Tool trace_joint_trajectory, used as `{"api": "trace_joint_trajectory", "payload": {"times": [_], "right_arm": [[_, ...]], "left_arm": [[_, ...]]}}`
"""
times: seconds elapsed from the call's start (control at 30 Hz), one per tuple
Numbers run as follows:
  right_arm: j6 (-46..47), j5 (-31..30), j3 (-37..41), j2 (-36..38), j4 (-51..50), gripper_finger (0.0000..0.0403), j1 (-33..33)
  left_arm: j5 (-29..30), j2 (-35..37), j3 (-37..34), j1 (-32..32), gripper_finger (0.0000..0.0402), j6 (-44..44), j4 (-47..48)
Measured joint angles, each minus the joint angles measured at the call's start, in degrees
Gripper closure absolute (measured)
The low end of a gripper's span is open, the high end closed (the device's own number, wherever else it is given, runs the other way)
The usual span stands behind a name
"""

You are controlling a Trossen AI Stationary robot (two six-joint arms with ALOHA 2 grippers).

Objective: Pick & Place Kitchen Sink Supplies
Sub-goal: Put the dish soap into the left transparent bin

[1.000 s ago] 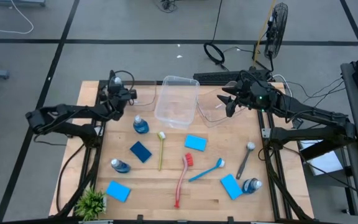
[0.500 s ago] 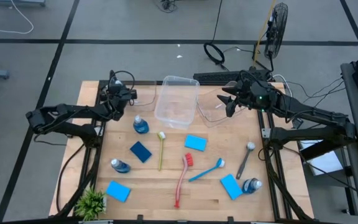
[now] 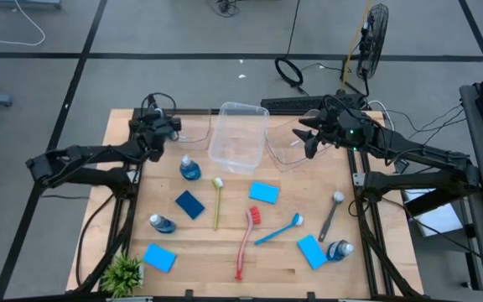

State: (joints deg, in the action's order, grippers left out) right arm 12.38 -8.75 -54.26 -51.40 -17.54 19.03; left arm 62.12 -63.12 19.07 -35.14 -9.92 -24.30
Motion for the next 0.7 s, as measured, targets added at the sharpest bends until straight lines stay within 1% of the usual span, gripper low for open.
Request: {"api": "trace_joint_trajectory", "payload": {"times": [0.17,0.33,0.5,0.63,0.7], "right_arm": [[-0.07,0.01,0.0,0.0,0.02,0.0202,0.01],[-1.07,0.02,0.0,0.0,-0.39,0.0202,0.01],[-1.07,0.04,0.0,0.0,-0.79,0.0202,0.0],[-1.07,0.04,0.0,0.0,-0.76,0.0202,0.01],[-1.09,0.04,0.0,0.0,-0.76,0.0202,-0.01]], "left_arm": [[0.1,7.0,0.0,2.28,0.0173,8.61,-3.59],[0.11,13.6,0.0,6.79,0.0181,19.63,-8.63],[0.09,18.95,0.0,14.03,0.0179,30.49,-13.88],[0.27,21.62,1.24,21.23,0.0171,37.74,-14.07],[2.06,21.98,2.77,25.36,0.0168,40.76,-14.06]]}}
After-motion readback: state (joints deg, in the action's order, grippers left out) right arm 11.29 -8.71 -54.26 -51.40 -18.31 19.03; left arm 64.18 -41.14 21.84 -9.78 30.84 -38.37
